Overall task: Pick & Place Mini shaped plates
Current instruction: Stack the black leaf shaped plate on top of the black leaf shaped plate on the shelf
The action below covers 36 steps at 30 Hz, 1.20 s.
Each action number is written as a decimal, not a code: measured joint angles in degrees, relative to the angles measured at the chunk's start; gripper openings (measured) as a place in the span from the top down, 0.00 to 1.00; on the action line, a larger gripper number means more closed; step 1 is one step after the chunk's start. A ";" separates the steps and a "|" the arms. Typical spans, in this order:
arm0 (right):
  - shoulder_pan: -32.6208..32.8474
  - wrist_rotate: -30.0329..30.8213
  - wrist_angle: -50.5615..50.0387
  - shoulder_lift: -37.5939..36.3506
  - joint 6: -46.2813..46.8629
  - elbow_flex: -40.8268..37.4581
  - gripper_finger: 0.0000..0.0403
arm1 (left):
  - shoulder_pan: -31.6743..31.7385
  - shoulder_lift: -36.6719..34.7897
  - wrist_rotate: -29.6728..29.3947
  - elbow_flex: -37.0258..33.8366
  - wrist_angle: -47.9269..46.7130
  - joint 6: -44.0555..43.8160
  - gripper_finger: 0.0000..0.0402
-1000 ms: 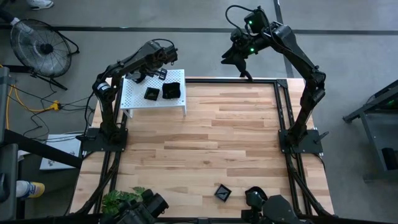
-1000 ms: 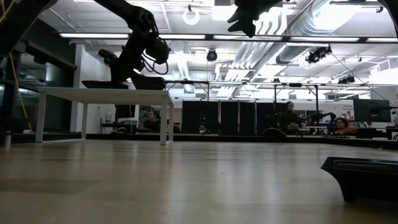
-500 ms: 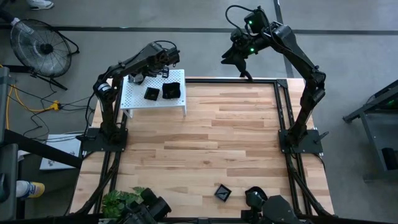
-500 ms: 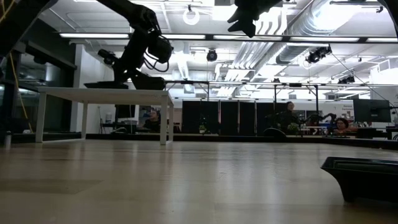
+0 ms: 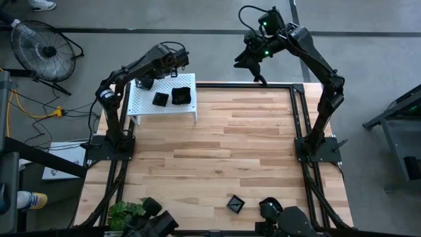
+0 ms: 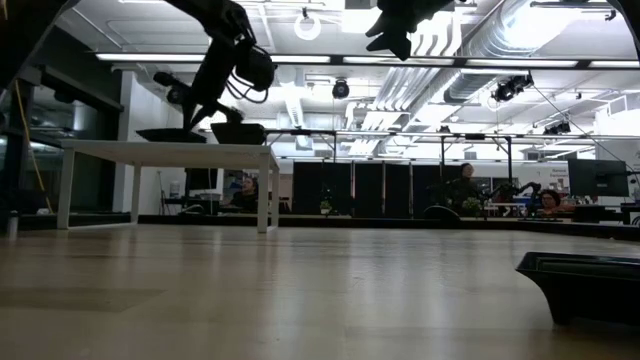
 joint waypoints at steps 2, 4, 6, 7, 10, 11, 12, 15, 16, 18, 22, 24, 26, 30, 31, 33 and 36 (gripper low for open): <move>0.00 -0.01 0.00 0.00 0.00 0.00 0.58 | 0.15 -1.03 -1.10 0.01 0.01 -0.97 1.00; 0.00 0.00 0.02 0.00 0.00 0.00 0.58 | 0.15 -1.85 -2.22 0.01 -0.02 -1.43 1.00; 0.00 0.00 0.02 0.00 -0.19 0.00 0.58 | 0.15 -2.13 -2.54 0.03 -0.04 -2.98 1.00; 0.00 0.00 0.02 0.00 -0.22 0.00 0.58 | 0.15 -2.11 -2.50 0.03 -0.01 -4.80 1.00; 0.00 0.26 0.05 0.00 -0.23 0.00 0.58 | 0.15 -2.06 -0.84 -0.09 -0.02 -14.30 1.00; 0.00 0.46 0.07 0.00 -0.20 0.00 0.58 | 0.15 -2.06 -0.59 -0.10 -0.08 -17.51 1.00; 0.00 0.61 0.07 0.00 -0.20 0.00 0.58 | 0.15 -2.06 -0.64 -0.12 0.05 -19.75 1.00; 0.00 0.66 0.04 0.00 -0.20 0.00 0.58 | 0.15 -2.06 -1.05 -0.12 -0.03 -23.85 1.00; 0.00 0.66 0.04 0.00 -0.20 0.00 0.58 | 0.15 -2.05 -1.05 -0.12 0.02 -24.84 1.00; 0.00 0.65 0.04 0.00 -0.20 0.00 0.58 | 0.20 -2.04 -1.08 -0.14 0.00 -26.29 1.00; 0.00 0.65 0.04 0.00 -0.20 0.00 0.58 | 1.42 -1.77 -1.09 -0.19 0.00 -28.25 1.00; 0.00 0.65 -0.14 0.00 -0.20 0.00 0.58 | 2.49 -1.53 -0.77 -0.21 0.04 -28.41 1.00; 0.00 0.64 -0.33 0.00 -0.20 0.00 0.58 | 3.09 -1.53 -0.63 -0.23 0.60 -29.09 1.00; 0.00 0.63 -0.32 0.00 -0.21 0.00 0.58 | 3.19 -1.54 -0.37 -0.23 3.56 -29.32 1.00; 0.00 0.63 -0.31 0.00 -0.20 0.00 0.58 | 3.17 -1.54 -0.22 -0.23 3.82 -29.34 1.00; 0.00 0.63 -0.33 0.00 -0.20 0.00 0.58 | 3.13 -1.54 0.09 -0.23 4.22 -29.47 1.00; 0.00 0.63 -0.43 0.00 -0.21 0.00 0.58 | 3.15 -1.54 0.13 -0.22 4.30 -29.50 1.00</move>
